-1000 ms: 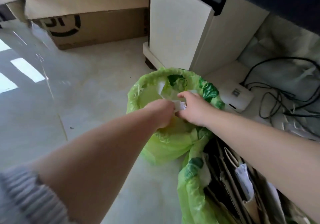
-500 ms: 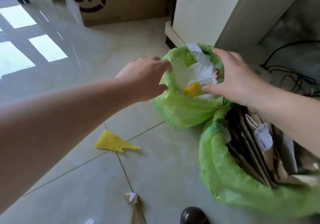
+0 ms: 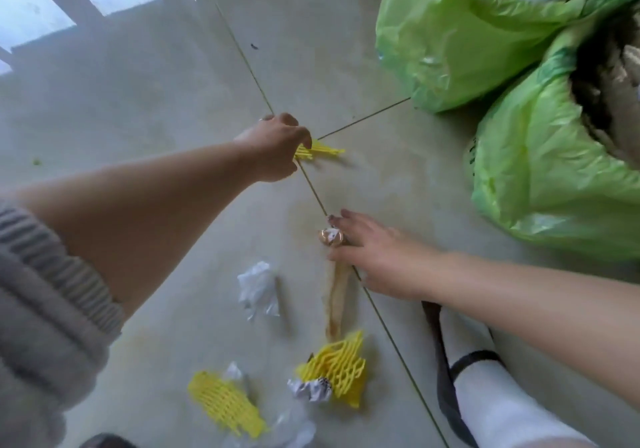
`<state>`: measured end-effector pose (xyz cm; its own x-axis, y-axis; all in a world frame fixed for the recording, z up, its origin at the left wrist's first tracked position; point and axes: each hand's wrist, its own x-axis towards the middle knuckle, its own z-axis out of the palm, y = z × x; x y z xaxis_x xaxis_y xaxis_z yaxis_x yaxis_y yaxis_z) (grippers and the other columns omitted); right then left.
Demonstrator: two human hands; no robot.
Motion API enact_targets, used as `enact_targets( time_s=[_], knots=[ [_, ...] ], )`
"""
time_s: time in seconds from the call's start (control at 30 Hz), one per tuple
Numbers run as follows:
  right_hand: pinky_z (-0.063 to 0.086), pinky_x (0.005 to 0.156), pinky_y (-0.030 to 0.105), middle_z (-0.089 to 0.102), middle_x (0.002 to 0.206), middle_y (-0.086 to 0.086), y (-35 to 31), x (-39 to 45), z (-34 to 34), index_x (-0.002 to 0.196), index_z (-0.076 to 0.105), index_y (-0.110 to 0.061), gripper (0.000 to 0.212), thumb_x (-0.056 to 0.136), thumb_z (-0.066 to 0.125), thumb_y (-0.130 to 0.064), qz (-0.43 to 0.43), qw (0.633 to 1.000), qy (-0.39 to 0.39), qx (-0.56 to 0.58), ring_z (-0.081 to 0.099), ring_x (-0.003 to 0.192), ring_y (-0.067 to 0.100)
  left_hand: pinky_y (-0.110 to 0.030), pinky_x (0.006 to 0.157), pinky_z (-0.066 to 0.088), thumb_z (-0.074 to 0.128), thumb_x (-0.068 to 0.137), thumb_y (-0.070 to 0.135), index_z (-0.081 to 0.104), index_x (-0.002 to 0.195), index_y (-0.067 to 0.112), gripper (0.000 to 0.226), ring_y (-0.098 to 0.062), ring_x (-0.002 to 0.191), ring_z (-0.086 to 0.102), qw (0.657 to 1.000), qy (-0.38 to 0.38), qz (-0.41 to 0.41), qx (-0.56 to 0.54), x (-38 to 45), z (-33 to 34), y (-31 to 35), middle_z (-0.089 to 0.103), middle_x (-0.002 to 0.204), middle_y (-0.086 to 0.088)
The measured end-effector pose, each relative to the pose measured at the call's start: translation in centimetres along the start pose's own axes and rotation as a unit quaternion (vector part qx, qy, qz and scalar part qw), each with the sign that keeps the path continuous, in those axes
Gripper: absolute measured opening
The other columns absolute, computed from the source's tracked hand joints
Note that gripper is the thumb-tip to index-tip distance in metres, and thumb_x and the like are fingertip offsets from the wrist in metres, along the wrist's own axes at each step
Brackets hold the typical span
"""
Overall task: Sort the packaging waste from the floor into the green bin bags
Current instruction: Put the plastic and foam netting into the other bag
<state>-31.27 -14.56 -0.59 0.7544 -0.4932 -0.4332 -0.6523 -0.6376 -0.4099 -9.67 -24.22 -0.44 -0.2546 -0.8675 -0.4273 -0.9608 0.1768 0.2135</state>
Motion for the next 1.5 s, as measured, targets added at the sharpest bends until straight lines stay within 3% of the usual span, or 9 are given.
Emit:
enact_targets(
  time_s=[0.17,0.27,0.4,0.57,0.67,0.87,1.13,1.27,1.5],
  knots=[
    [0.029,0.111,0.044,0.004,0.158,0.015,0.3,1.0,2.8,0.138,0.041,-0.028,0.062,0.081,0.062,-0.012,-0.027,0.990,-0.123,-0.056,0.001,0.147,0.029,-0.050,0.109,0.033,0.058,0.087,0.014,0.035,0.142,0.032,0.062,-0.033,0.144,0.013,0.998,-0.050,0.014,0.026,0.8,3.4,-2.2,0.011,0.157,-0.009],
    [0.046,0.097,0.049,0.036,0.146,0.024,-0.2,0.7,4.2,0.119,0.061,-0.021,0.053,0.068,0.076,-0.014,-0.049,0.993,-0.078,-0.070,0.029,0.138,0.040,-0.048,0.109,0.032,0.061,0.087,0.021,0.031,0.144,0.032,0.065,-0.036,0.140,0.022,0.997,-0.062,0.022,0.031,0.6,4.3,-2.8,0.017,0.156,-0.009],
    [0.035,0.103,0.032,0.040,0.143,0.006,-0.8,0.8,6.0,0.131,0.047,-0.017,0.041,0.091,0.049,-0.025,0.004,0.996,-0.013,-0.089,0.038,0.130,0.024,-0.048,0.096,0.044,0.063,0.085,0.012,0.046,0.132,0.022,0.051,-0.038,0.126,0.037,0.999,0.037,0.018,0.029,0.2,5.6,-3.7,0.040,0.136,-0.014],
    [0.050,0.054,0.035,0.064,0.090,0.017,-0.3,1.6,5.3,0.078,0.064,-0.009,0.010,0.071,0.058,-0.005,-0.065,0.978,0.020,-0.198,0.061,0.079,0.034,-0.046,0.081,0.046,0.054,0.085,0.001,0.043,0.128,0.014,0.047,-0.041,0.110,0.050,0.997,0.067,-0.038,0.021,-0.2,6.7,-3.7,0.051,0.119,-0.019],
    [0.041,0.041,0.028,0.061,0.069,0.009,-0.4,1.5,5.5,0.075,0.061,-0.012,0.013,0.069,0.052,-0.004,-0.056,0.970,-0.028,-0.234,0.058,0.064,0.029,-0.040,0.072,0.043,0.051,0.087,0.005,0.050,0.120,0.010,0.033,-0.041,0.103,0.054,0.995,0.074,-0.066,0.027,-0.7,7.2,-3.6,0.054,0.113,-0.019],
    [0.045,0.072,0.037,0.060,0.104,0.009,-0.1,0.4,5.1,0.105,0.063,-0.018,0.019,0.088,0.053,-0.018,0.106,0.992,0.017,-0.071,0.051,0.103,0.031,-0.040,0.077,0.044,0.056,0.089,0.024,0.063,0.110,0.011,0.026,-0.037,0.102,0.053,0.994,0.099,-0.034,-0.024,-4.7,7.0,-4.2,0.055,0.112,-0.015],
    [0.031,0.058,0.032,0.050,0.069,0.003,0.5,-2.8,3.2,0.075,0.061,-0.016,0.022,0.086,0.060,-0.034,0.242,0.955,0.149,0.084,0.053,0.076,0.032,-0.039,0.080,0.045,0.061,0.077,0.055,0.064,0.079,0.014,0.042,-0.034,0.094,0.055,0.989,0.114,0.077,-0.058,-16.5,9.9,-6.5,0.059,0.100,-0.010],
    [0.027,0.059,0.031,0.048,0.071,0.005,-0.9,-3.3,3.6,0.077,0.061,-0.009,0.030,0.085,0.061,-0.038,0.234,0.958,0.145,0.079,0.048,0.074,0.028,-0.037,0.076,0.044,0.048,0.075,0.060,0.060,0.071,0.016,0.046,-0.033,0.090,0.058,0.986,0.111,0.113,-0.050,-20.8,11.9,-5.6,0.062,0.099,-0.007],
    [0.029,0.105,0.032,0.044,0.141,0.009,-5.6,-0.7,2.3,0.083,0.067,-0.011,0.029,0.078,0.066,-0.040,0.075,0.978,0.180,0.072,0.039,0.131,0.030,-0.051,0.101,0.041,0.061,0.076,0.054,0.058,0.070,0.021,0.033,-0.031,0.125,0.050,0.961,0.084,0.260,-0.040,-27.3,17.0,-3.0,0.060,0.123,-0.006]
  ],
)
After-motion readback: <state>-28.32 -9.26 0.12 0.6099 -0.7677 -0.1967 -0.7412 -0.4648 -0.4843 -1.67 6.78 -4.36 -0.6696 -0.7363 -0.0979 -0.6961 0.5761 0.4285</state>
